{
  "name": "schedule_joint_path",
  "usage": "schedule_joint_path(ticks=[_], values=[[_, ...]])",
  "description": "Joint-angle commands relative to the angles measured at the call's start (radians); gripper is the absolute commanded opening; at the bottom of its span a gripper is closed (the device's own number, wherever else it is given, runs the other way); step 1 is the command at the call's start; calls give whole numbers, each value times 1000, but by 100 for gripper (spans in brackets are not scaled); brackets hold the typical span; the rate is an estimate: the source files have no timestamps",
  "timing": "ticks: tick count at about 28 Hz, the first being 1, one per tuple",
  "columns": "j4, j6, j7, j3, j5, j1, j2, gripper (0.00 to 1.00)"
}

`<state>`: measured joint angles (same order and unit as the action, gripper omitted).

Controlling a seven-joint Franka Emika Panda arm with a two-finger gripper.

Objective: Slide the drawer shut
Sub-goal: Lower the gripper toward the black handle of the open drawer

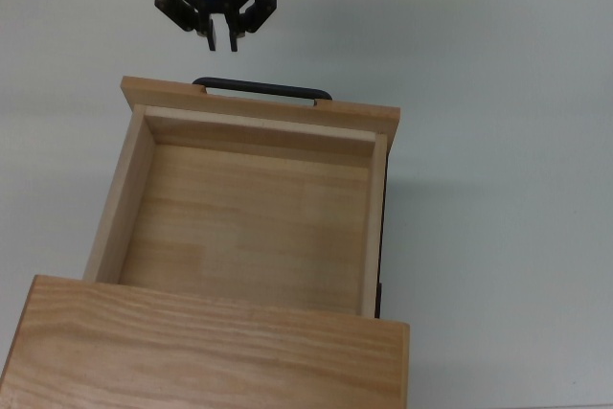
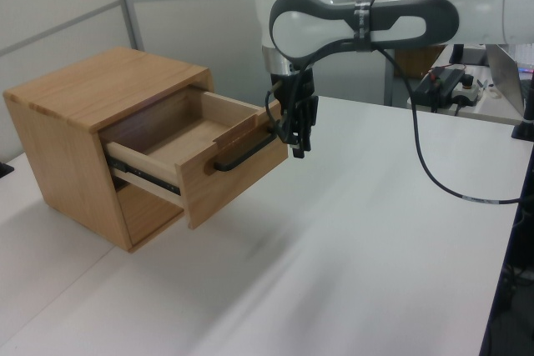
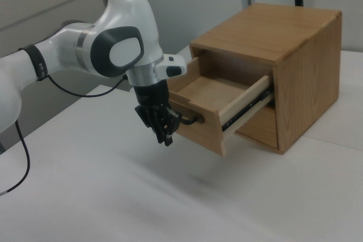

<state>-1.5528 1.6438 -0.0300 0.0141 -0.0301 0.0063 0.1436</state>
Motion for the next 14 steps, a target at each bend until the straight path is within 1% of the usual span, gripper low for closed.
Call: schedule_joint_path(ticks=[1,8,11,14], values=[[5,45,-5,-6,30,9,16,0],[19,111,-2,-6,29,11,33,0],[17,188,12,-6,29,12,40,0],[19,220,15,-6,29,12,54,0]])
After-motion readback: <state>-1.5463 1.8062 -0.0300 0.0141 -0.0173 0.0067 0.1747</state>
